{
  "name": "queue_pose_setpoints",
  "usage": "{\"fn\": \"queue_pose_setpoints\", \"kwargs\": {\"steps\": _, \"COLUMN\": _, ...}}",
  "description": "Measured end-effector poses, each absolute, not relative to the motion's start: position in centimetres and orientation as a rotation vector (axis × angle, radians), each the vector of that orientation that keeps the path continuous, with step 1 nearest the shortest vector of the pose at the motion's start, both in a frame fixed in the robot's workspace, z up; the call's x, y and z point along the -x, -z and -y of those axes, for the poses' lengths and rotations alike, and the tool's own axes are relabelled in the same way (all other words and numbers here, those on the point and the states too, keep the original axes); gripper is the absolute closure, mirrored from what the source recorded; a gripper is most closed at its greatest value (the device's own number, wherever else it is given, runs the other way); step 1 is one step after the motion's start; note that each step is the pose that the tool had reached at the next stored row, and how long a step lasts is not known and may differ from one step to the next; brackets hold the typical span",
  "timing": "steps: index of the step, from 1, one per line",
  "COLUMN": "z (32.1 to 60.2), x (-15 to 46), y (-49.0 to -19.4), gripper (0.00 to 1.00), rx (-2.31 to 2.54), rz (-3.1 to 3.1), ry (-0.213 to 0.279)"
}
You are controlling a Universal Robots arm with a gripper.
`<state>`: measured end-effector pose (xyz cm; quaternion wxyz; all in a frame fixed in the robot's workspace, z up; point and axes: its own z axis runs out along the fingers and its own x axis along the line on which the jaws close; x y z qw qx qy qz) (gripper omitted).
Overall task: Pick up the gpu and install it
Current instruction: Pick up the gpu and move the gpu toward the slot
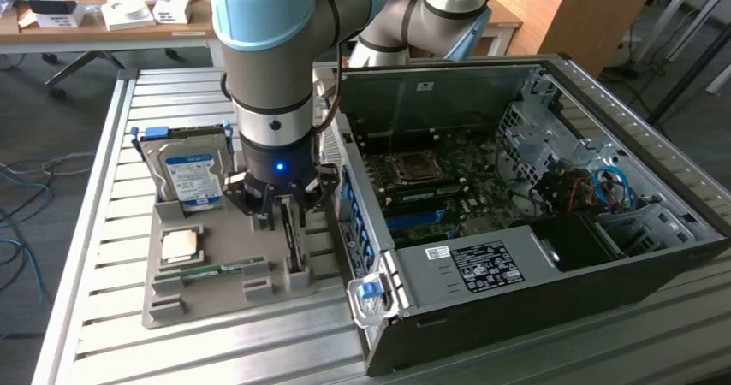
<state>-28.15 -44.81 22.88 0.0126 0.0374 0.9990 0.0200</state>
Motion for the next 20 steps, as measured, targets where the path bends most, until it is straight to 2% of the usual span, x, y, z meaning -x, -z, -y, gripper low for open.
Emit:
{"fn": "queue_pose_setpoints", "kwargs": {"steps": 4, "z": 44.81, "x": 28.15, "y": -22.88, "gripper": 0.55, "rx": -0.117, "rz": -3.114, "ry": -0.062}}
{"fn": "queue_pose_setpoints", "kwargs": {"steps": 6, "z": 44.81, "x": 28.15, "y": -22.88, "gripper": 0.67, "rx": -0.116, "rz": -3.114, "ry": -0.062}}
{"fn": "queue_pose_setpoints", "kwargs": {"steps": 7, "z": 44.81, "x": 28.15, "y": -22.88, "gripper": 0.67, "rx": -0.116, "rz": -3.114, "ry": -0.062}}
{"fn": "queue_pose_setpoints", "kwargs": {"steps": 8, "z": 44.81, "x": 28.15, "y": -22.88, "gripper": 0.73, "rx": -0.117, "rz": -3.114, "ry": -0.062}}
{"fn": "queue_pose_setpoints", "kwargs": {"steps": 20, "z": 44.8, "x": 28.16, "y": -22.84, "gripper": 0.73, "rx": -0.062, "rz": -3.116, "ry": -0.063}}
